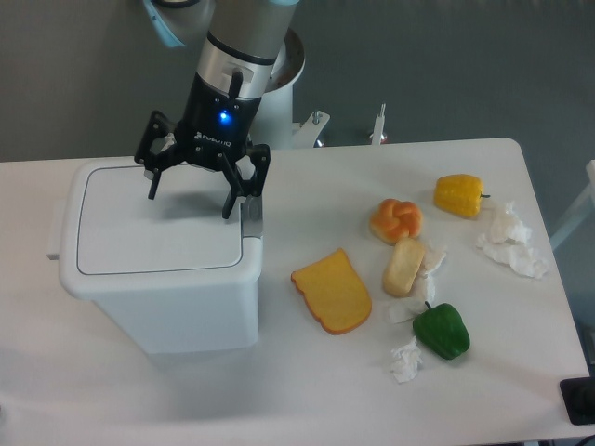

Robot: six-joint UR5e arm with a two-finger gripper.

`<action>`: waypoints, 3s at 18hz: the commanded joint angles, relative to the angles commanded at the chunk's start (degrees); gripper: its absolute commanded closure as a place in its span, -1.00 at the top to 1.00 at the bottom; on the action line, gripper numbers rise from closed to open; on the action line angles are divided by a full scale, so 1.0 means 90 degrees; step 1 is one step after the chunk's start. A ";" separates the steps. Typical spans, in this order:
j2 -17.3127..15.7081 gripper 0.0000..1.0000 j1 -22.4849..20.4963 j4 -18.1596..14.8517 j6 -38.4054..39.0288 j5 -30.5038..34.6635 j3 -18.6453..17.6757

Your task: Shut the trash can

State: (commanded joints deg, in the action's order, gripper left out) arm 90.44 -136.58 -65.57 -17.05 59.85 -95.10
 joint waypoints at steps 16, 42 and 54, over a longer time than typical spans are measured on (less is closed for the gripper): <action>0.0205 1.00 0.0010 0.0010 0.0107 0.0000 0.0205; 0.0166 1.00 -0.0010 0.0010 0.0078 -0.0010 0.0254; 0.0068 1.00 -0.0595 0.0010 0.0039 0.0010 0.0596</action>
State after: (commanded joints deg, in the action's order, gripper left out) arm 91.05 -141.93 -65.48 -16.70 59.94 -89.74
